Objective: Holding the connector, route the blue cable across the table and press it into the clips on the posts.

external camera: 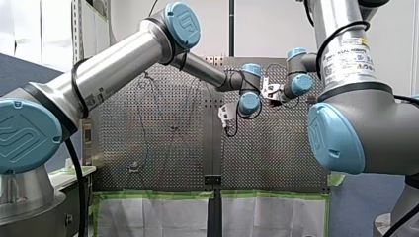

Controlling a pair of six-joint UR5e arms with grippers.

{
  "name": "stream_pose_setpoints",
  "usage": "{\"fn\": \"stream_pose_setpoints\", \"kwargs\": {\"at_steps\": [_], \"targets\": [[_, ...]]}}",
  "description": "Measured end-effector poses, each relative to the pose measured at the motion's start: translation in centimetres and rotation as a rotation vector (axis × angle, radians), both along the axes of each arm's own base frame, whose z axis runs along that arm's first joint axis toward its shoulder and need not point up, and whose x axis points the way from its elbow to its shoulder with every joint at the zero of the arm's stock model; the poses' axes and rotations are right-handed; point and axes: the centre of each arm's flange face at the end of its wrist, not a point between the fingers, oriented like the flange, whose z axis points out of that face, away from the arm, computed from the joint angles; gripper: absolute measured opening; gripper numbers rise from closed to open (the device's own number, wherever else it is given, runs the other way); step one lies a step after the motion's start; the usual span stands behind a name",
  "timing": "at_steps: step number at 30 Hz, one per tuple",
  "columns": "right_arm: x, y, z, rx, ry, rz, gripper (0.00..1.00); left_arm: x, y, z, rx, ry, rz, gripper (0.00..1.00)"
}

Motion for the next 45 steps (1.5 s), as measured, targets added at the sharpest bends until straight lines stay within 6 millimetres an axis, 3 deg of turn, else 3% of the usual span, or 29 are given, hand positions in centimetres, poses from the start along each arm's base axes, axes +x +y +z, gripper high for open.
{"fn": "stream_pose_setpoints", "kwargs": {"at_steps": [14, 23, 38, 45], "targets": [[0.8, 1.1, 7.3, -0.077, -0.047, 0.052, 0.0, -2.0, -1.2, 3.5, -0.042, -0.038, -0.031, 0.0], [0.7, 2.5, 10.6, -0.101, -0.061, 0.059, 0.0, -2.7, -1.1, 6.2, -0.071, -0.063, -0.034, 0.0], [0.9, 3.9, 12.7, -0.117, -0.071, 0.068, 0.0, -3.1, -0.8, 8.4, -0.097, -0.08, -0.035, 0.0], [1.2, 4.1, 12.8, -0.119, -0.072, 0.073, 0.0, -2.1, 0.0, 8.9, -0.116, -0.091, -0.021, 0.0]]}}
